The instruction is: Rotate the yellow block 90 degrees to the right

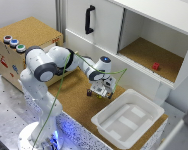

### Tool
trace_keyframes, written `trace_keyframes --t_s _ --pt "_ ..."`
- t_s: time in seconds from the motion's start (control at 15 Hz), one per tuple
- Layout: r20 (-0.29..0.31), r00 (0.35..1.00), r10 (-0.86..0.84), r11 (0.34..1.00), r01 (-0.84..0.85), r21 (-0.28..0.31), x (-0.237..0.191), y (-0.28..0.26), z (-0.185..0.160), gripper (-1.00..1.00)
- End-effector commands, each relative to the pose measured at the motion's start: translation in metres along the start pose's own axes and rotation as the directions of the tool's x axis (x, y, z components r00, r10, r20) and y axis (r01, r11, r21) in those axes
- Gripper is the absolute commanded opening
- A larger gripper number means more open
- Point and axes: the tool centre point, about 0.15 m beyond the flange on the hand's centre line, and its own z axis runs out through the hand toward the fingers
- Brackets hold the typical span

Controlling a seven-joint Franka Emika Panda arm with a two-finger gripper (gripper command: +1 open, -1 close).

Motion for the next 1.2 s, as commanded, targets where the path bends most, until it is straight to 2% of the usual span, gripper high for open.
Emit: trace_keyframes --t_s 0.0,0.13,0.4,0.67,0.93,1.0,1.13 --pt "0.022 0.987 0.159 0.987 -0.159 -0.025 -0.007 -0.016 -0.032 -1.0" --pt "0.022 0.967 0.254 0.967 -0.254 -0.03 -0.005 -0.016 -0.032 -1.0" --pt "0.037 0.874 0.484 0.875 -0.483 -0.037 0.01 -0.015 -0.02 -1.0" --pt "0.069 0.751 0.656 0.754 -0.648 -0.109 0.026 -0.004 0.002 -1.0" --pt "0.042 0.53 0.847 0.531 -0.839 -0.12 0.011 0.016 0.008 -1.0" --pt "0.039 0.457 0.888 0.459 -0.883 -0.098 0.005 0.02 0.011 -1.0" --pt "0.037 0.259 0.965 0.261 -0.964 -0.042 -0.005 0.019 0.016 -1.0"
